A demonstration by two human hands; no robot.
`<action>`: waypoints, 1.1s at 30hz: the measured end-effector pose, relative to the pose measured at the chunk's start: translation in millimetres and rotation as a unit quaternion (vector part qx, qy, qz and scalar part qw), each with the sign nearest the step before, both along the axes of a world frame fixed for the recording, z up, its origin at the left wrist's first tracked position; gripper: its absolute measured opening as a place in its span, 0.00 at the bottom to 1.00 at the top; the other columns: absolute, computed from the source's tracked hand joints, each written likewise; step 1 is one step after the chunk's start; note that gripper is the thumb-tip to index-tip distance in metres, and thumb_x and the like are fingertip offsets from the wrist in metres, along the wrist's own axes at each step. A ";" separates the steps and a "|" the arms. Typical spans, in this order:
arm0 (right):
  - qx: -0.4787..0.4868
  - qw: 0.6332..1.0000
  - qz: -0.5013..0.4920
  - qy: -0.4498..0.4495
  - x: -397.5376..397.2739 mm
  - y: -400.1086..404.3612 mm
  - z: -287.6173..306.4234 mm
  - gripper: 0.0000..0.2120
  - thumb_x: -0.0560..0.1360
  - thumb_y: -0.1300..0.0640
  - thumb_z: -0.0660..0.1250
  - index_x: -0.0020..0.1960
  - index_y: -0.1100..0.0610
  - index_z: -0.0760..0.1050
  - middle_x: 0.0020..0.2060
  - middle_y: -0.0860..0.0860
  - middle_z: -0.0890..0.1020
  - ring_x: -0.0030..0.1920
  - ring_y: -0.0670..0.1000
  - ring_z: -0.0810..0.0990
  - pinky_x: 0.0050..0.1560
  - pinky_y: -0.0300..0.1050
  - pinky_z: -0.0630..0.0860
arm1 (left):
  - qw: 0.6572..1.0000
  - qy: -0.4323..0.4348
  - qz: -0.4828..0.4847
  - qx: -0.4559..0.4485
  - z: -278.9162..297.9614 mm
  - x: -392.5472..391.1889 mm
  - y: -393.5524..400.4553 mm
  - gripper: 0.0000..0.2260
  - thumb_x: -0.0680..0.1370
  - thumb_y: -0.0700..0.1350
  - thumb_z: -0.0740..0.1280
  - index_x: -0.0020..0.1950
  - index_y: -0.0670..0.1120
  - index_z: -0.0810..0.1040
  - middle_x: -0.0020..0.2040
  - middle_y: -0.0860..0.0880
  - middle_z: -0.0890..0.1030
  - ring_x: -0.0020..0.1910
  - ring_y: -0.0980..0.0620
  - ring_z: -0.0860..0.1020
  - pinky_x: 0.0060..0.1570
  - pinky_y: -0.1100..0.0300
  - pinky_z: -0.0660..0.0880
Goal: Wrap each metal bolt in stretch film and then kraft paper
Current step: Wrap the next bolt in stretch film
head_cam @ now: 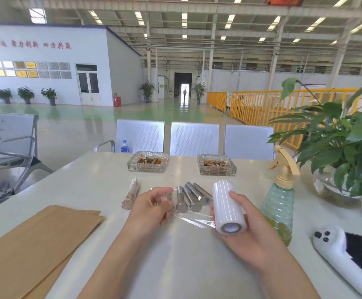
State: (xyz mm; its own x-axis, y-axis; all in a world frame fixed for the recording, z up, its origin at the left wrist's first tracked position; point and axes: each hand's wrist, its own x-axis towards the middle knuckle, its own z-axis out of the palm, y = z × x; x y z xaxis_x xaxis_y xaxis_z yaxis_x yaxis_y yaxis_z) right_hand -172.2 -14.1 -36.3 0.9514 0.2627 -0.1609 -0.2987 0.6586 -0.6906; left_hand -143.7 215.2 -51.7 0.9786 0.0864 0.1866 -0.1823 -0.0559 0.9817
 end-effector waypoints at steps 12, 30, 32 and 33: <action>-0.100 0.993 -0.067 -0.013 -11.6 -16.0 43.0 0.14 0.78 0.49 0.70 0.59 0.56 0.79 0.47 0.60 0.84 0.38 0.56 0.83 0.38 0.46 0.81 | 0.998 0.026 -0.038 -0.040 2.3 -26.4 -3.8 0.14 0.79 0.35 0.71 0.63 0.46 0.80 0.33 0.47 0.76 0.33 0.49 0.74 0.30 0.61 0.73; -0.319 0.935 -0.090 -0.131 -36.9 -28.0 57.7 0.20 0.73 0.50 0.77 0.61 0.56 0.77 0.48 0.52 0.89 0.47 0.54 0.89 0.56 0.49 0.78 | 0.978 0.120 0.075 0.156 29.2 -82.7 13.8 0.13 0.77 0.39 0.72 0.60 0.48 0.79 0.46 0.48 0.84 0.35 0.51 0.83 0.31 0.61 0.78; -0.366 0.914 -0.076 -0.160 -37.4 -23.5 64.4 0.21 0.72 0.48 0.77 0.61 0.56 0.78 0.47 0.50 0.89 0.46 0.53 0.89 0.58 0.49 0.76 | 0.953 -0.059 0.136 0.263 53.1 -88.2 7.3 0.13 0.76 0.47 0.73 0.60 0.56 0.79 0.48 0.57 0.83 0.43 0.59 0.83 0.39 0.69 0.75; -0.389 0.902 -0.063 -0.176 -37.9 -21.0 68.2 0.22 0.71 0.47 0.77 0.61 0.56 0.79 0.47 0.49 0.89 0.46 0.53 0.89 0.59 0.49 0.75 | 0.938 -0.148 0.119 0.291 68.7 -92.5 1.2 0.16 0.74 0.53 0.74 0.61 0.60 0.78 0.52 0.61 0.81 0.50 0.63 0.80 0.44 0.74 0.72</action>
